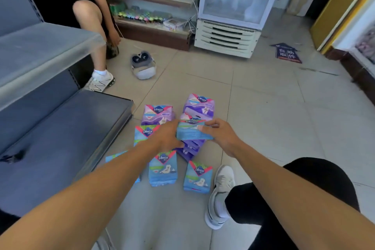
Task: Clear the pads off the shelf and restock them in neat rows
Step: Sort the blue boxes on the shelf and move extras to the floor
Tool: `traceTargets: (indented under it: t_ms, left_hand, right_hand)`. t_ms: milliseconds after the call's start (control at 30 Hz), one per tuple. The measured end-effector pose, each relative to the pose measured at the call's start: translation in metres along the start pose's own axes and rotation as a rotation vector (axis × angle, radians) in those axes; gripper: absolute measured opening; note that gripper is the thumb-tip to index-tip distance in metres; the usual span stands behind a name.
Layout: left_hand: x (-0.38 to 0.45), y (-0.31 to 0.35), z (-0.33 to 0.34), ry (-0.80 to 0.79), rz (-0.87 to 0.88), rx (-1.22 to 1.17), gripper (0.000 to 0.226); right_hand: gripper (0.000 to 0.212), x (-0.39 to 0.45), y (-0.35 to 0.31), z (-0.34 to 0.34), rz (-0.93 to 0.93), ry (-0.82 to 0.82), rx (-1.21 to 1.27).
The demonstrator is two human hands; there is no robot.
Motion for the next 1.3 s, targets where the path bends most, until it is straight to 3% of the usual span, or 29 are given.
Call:
traceTargets:
  t_ms: [100, 333, 667, 967, 1133, 1300]
  left_hand:
    - [-0.001, -0.012, 0.039, -0.140, -0.061, -0.072, 0.076]
    - [0.008, -0.034, 0.114, -0.170, 0.025, 0.114, 0.072]
    - [-0.002, -0.054, 0.214, -0.394, -0.003, 0.236, 0.079]
    - [-0.011, -0.064, 0.238, -0.435, -0.006, 0.245, 0.079]
    - [-0.008, -0.063, 0.238, -0.450, -0.037, 0.268, 0.080]
    - [-0.006, -0.052, 0.212, -0.362, -0.070, 0.247, 0.075]
  right_hand:
    - [0.022, 0.007, 0.034, -0.002, -0.017, 0.042, -0.080]
    - [0.045, 0.030, 0.127, 0.006, 0.067, 0.087, -0.358]
    - [0.046, 0.041, 0.226, 0.019, 0.160, 0.079, -0.617]
    - [0.084, 0.038, 0.246, 0.037, 0.131, -0.086, -0.745]
    - [0.085, 0.039, 0.240, 0.035, 0.156, -0.103, -0.797]
    - [0.084, 0.028, 0.212, 0.020, 0.126, -0.096, -0.882]
Point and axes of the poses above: each hand's wrist, its own x-axis towards the middle knuckle, its own z-axis out of the palm, y = z × x, the point moved 5 cm from there along x, towards the middle knuckle, and after that the axes turned 12 degrees about y, right-handed, at the moved point
